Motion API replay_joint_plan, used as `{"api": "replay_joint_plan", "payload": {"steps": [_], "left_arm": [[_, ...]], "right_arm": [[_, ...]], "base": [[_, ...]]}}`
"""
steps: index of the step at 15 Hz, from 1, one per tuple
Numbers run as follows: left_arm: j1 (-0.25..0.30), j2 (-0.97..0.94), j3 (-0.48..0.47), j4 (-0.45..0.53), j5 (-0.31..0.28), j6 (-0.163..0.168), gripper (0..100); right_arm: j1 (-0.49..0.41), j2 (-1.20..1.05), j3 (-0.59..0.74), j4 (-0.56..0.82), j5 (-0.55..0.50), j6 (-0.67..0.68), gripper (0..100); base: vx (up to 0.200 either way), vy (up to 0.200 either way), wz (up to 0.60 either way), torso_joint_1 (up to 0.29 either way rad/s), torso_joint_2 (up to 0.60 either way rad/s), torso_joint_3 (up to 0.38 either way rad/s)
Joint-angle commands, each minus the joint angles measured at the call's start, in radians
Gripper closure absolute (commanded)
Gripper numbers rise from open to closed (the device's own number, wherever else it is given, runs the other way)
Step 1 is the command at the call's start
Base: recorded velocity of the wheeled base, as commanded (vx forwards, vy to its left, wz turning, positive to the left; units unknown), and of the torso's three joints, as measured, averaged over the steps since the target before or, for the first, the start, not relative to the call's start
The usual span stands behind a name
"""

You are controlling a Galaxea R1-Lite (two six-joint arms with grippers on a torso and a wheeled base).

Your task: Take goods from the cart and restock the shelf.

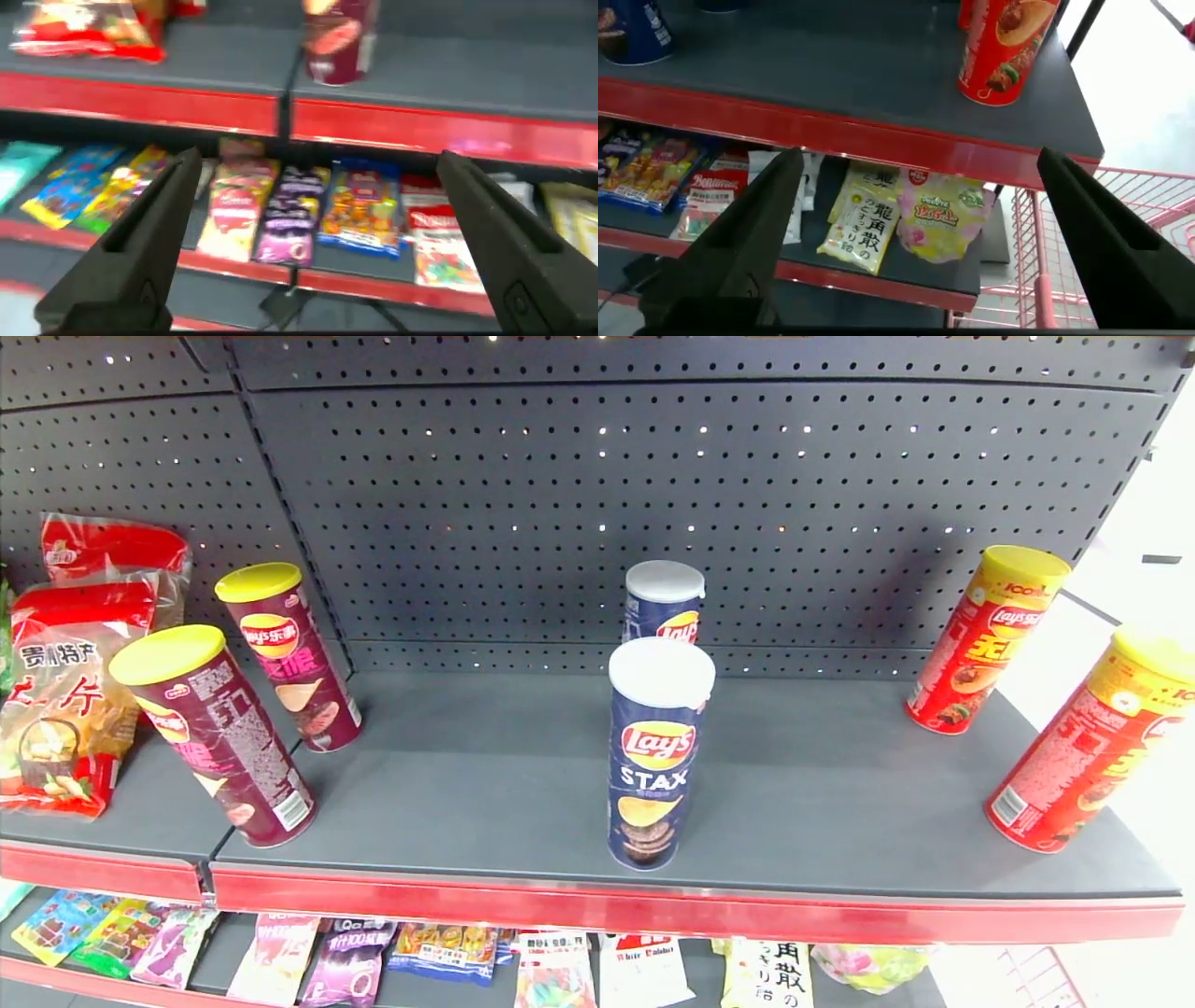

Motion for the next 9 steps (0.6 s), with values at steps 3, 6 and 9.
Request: {"api": "replay_joint_plan", "payload": {"steps": [3,6,9], "left_arm": [[-0.077,-0.057,0.001,0.000,-0.003,0.003,0],[-0.063,-0.084,0.001,0.000,0.004,-0.003,0],[-0.063,-0.084,0.001,0.000,0.007,-0.003,0]], "right_arm": [[-0.002,-0.032,0.050,-0.086,-0.032,0.035,0],[-0.001,-0.033,0.053,-0.096,-0.061,0.090,0],[-0.001,-0.035,0.089,-0.115,-0.100,0.078,0]], "base": [[0.000,0.000,0.00,0.000,0.00,0.000],[0.000,0.000,0.00,0.000,0.00,0.000],[0.000,0.000,0.00,0.000,0.00,0.000]]}}
